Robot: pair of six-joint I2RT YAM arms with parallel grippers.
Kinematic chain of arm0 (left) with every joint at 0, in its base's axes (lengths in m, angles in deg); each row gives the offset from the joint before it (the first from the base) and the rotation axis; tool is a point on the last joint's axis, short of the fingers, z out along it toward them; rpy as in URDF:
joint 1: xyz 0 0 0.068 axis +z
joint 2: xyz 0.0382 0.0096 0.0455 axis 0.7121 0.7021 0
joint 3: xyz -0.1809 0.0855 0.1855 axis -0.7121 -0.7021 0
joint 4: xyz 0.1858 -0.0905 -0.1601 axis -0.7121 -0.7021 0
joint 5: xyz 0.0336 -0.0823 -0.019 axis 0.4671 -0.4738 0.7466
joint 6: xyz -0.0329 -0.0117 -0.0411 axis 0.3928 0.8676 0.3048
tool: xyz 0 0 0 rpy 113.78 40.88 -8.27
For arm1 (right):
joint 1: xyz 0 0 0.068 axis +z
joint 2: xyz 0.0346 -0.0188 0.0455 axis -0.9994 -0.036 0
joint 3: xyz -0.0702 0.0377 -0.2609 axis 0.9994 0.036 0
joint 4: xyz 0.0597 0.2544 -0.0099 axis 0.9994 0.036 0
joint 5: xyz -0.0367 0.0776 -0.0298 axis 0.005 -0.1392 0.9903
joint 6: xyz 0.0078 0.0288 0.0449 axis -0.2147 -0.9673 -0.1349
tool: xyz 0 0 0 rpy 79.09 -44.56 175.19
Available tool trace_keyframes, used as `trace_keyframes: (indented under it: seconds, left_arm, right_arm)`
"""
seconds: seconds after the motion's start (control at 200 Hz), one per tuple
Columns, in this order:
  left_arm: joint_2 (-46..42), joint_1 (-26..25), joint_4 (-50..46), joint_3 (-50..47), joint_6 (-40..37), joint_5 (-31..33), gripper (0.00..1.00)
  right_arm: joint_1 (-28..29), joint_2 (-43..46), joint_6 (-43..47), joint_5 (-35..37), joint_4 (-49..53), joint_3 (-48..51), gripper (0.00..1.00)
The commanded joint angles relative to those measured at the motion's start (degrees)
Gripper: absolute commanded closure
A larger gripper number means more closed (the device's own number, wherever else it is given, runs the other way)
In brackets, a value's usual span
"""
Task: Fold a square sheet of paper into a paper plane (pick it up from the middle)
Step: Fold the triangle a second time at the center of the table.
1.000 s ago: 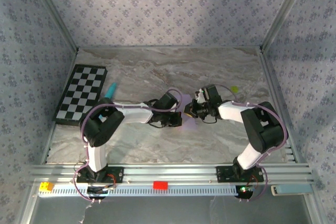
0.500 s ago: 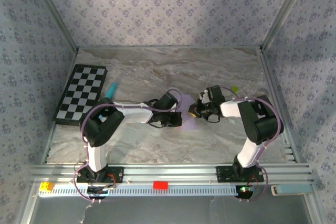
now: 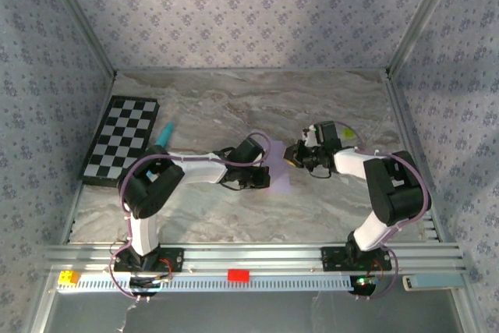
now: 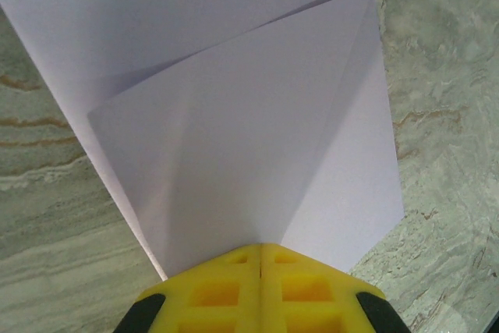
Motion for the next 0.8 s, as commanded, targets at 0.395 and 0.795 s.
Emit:
trace_keyframes:
  seconds: [0.395, 0.795]
  left_arm:
    - [-2.09, -0.18, -7.69, 3.42, 2.25, -0.14, 0.99]
    - [2.70, -0.27, 1.46, 7.30, 8.61, -4.82, 0.96]
  right_arm:
    - [2.27, -7.80, 3.01, 1.30, 2.80, 2.34, 0.99]
    - [2.34, -7.59, 2.47, 2.06, 2.83, 2.73, 0.99]
